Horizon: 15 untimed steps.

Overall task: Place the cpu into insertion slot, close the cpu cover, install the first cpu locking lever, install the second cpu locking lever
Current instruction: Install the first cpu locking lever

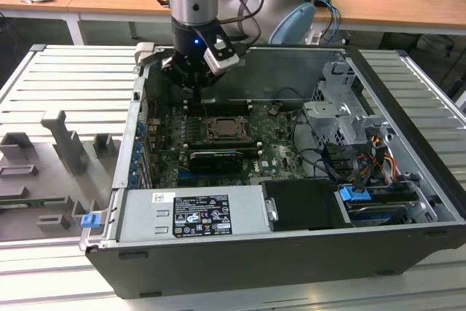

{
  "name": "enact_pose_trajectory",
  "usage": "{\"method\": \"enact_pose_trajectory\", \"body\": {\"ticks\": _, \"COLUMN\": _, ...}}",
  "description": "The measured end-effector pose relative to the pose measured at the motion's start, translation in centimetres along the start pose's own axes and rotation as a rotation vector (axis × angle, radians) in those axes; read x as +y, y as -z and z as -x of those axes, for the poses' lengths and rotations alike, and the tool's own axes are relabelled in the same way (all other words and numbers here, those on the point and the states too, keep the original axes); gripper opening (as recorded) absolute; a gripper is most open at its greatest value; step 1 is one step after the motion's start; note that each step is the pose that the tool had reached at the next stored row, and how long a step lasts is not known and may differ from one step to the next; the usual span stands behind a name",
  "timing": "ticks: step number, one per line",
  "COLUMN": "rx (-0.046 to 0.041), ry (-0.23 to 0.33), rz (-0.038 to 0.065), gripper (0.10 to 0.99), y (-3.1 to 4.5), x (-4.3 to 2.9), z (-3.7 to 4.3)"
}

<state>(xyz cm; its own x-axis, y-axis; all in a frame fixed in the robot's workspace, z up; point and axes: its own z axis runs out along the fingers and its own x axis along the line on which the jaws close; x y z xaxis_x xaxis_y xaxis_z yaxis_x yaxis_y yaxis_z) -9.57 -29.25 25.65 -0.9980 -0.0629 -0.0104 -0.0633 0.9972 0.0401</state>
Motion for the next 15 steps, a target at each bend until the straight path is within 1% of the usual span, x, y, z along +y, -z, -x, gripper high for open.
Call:
{"method": "enact_pose_trajectory", "body": {"ticks": 9, "rx": 0.0000, "ry": 0.000, "rz": 0.000, "gripper": 0.106, "y": -0.01, "x": -0.04, "z": 0.62}}
{"method": "enact_pose_trajectory", "body": {"ticks": 15, "rx": -0.0001, "ry": 0.000, "rz": 0.000, "gripper": 0.106, "y": -0.02, "x": -0.05, "z": 0.83}}
